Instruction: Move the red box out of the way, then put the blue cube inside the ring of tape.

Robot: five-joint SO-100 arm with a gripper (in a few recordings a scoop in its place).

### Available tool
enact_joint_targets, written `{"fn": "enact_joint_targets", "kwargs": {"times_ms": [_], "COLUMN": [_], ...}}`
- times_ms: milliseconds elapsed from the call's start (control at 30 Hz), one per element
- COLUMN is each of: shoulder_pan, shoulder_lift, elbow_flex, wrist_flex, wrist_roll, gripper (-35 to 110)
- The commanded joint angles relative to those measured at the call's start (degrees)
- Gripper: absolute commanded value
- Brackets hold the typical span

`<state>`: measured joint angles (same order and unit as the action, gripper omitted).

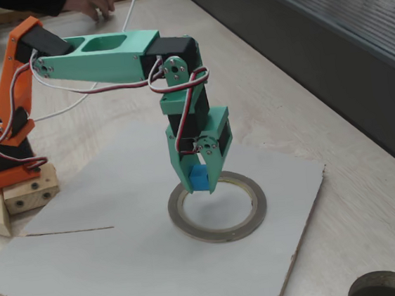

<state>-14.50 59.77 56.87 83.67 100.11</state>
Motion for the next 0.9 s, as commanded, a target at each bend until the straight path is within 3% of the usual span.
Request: {"fn": "enact_joint_targets", "kwargs": {"times_ms": [0, 867], "shoulder_pan": [-1.4, -1.3], "shoulder_lift": [1.0, 1.1], "elbow_flex": [-1.2, -0.5], "wrist_flex": [-0.2, 0.6], "wrist_roll": [0.4, 0.9], "gripper": [3, 4]}}
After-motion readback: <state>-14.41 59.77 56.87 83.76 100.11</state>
